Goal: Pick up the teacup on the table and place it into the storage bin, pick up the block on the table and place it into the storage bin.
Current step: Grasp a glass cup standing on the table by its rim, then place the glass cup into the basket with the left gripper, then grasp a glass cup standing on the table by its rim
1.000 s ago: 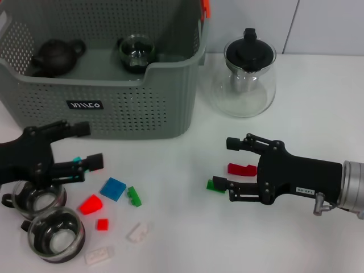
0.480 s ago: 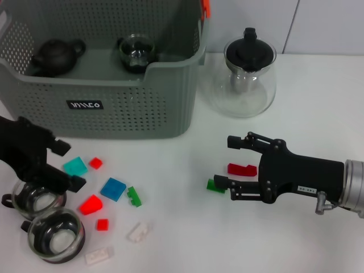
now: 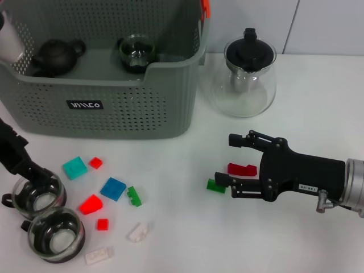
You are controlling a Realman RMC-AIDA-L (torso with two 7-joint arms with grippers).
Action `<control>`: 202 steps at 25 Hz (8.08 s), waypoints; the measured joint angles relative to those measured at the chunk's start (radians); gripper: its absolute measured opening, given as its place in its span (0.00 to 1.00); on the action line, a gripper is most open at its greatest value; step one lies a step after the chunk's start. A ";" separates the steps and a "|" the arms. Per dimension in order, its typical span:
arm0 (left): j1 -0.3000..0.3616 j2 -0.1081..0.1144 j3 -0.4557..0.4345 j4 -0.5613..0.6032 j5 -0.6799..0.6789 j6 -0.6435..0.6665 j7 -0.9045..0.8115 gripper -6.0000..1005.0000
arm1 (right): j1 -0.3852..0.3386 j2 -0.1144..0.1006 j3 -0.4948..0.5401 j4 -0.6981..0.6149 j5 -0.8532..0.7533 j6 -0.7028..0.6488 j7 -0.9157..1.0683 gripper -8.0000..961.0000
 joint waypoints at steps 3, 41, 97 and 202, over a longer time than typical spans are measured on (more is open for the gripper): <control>0.018 0.007 0.003 -0.030 0.003 -0.033 -0.031 0.87 | -0.001 0.000 0.002 0.001 0.003 -0.005 0.000 0.98; 0.024 0.062 0.011 -0.490 0.009 -0.412 -0.249 0.66 | -0.009 0.000 0.028 0.004 0.003 -0.025 0.000 0.98; -0.448 0.213 -0.046 -0.709 -0.208 -0.842 -0.270 0.05 | -0.003 -0.003 0.060 0.029 0.002 -0.012 0.016 0.98; 0.080 -0.044 -0.108 -0.173 0.001 -0.107 0.201 0.66 | -0.007 -0.013 0.098 0.070 -0.003 -0.012 0.043 0.98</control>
